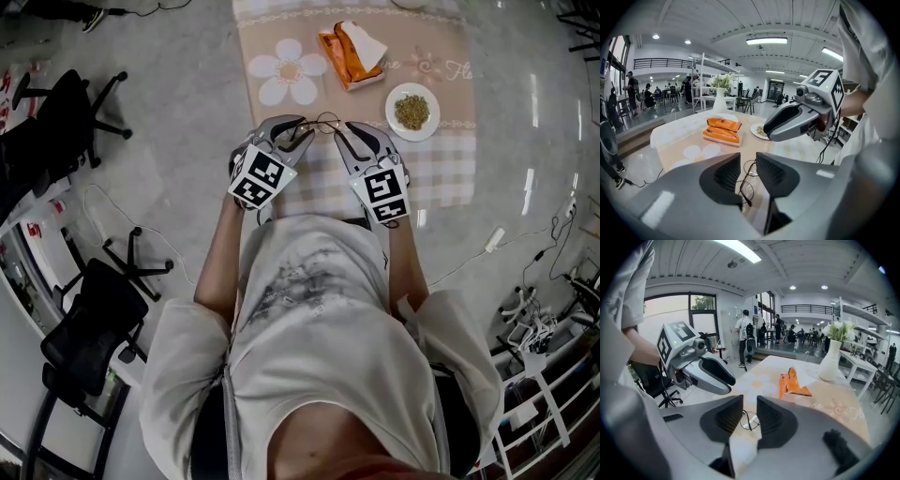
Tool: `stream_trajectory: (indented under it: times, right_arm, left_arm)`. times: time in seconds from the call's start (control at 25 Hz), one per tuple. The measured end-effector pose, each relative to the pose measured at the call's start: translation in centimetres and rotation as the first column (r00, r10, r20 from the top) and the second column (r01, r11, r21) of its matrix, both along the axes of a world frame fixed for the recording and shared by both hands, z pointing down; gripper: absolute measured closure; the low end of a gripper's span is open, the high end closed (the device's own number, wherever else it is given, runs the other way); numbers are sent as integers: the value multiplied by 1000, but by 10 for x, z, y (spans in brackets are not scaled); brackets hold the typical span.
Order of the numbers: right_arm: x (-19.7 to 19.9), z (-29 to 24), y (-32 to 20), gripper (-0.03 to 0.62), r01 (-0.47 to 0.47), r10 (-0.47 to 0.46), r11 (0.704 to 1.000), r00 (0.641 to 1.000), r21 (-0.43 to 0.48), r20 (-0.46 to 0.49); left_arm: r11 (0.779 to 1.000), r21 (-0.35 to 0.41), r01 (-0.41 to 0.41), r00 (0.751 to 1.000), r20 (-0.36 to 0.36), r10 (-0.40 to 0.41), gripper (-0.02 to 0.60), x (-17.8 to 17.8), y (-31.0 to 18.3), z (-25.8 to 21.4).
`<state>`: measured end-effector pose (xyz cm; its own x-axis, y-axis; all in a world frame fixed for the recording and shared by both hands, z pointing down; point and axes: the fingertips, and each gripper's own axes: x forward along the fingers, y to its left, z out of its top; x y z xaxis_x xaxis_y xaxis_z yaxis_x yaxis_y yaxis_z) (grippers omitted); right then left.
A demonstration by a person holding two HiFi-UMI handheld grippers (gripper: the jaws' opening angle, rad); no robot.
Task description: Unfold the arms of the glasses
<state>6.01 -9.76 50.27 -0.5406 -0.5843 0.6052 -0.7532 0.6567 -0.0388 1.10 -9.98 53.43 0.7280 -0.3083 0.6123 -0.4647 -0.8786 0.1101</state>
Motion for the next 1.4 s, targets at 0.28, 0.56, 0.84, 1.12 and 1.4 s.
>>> stream_trajectory:
  times: [0.28, 0.56, 0.84, 1.12, 1.4]
  right_arm:
    - [2, 12, 0, 493, 7, -7, 1000, 1000, -28, -10]
    - [4, 22, 0, 485, 17, -18, 999, 1000, -51, -21]
    - [8, 29, -1, 484, 16, -18, 998, 1000, -66, -26]
    - [11, 35, -2, 484, 15, -18, 996, 999, -83, -29]
    - [10, 39, -2, 484, 13, -16, 996, 999, -93, -28]
  left_arm:
    - [999, -27, -25, 1000, 11, 25, 459, 8, -3, 14]
    - [997, -42, -60, 997, 50, 62, 443, 10, -3, 31]
    - [994, -56, -95, 990, 95, 100, 442, 13, -2, 49]
    - [990, -73, -119, 985, 120, 127, 443, 16, -3, 63]
    - [984, -97, -148, 978, 134, 160, 448, 20, -1, 72]
